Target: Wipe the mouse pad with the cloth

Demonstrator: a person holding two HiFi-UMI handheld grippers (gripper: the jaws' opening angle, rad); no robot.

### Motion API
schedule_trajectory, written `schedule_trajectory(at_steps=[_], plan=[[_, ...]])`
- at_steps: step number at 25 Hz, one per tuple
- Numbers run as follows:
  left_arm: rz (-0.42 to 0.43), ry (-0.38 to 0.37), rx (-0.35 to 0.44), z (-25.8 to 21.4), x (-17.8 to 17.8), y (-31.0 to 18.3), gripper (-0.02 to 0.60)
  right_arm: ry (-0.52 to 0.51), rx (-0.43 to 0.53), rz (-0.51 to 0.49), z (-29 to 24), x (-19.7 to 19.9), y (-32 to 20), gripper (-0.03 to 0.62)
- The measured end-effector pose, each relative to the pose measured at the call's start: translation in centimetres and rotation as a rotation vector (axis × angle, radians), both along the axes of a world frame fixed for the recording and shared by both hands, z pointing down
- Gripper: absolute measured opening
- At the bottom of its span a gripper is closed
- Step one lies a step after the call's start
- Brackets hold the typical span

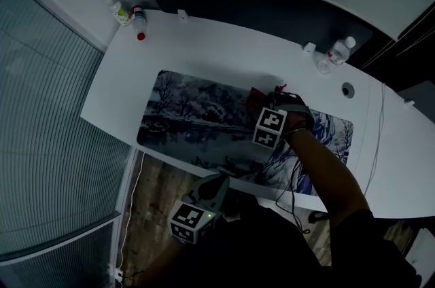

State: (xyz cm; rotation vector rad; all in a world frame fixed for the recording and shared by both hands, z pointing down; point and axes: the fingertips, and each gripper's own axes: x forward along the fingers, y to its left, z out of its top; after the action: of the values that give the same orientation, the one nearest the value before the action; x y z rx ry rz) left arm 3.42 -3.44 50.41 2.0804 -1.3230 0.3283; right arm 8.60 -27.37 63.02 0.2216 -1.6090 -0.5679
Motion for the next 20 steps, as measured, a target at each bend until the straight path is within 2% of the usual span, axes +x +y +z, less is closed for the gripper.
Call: schedule_trajectory(at_steps=[9, 20], plan=[[0.054, -0.002, 0.016, -0.5, 2.1, -0.6, 0.005, 0.069, 0.018, 0.097, 0.4, 8.0, -1.1, 0.114], [0.084, -0.008, 0.021, -0.7, 4.0, 1.4, 0.005, 0.125, 0.066, 0.016, 0.8, 9.2, 3.4, 0.114]])
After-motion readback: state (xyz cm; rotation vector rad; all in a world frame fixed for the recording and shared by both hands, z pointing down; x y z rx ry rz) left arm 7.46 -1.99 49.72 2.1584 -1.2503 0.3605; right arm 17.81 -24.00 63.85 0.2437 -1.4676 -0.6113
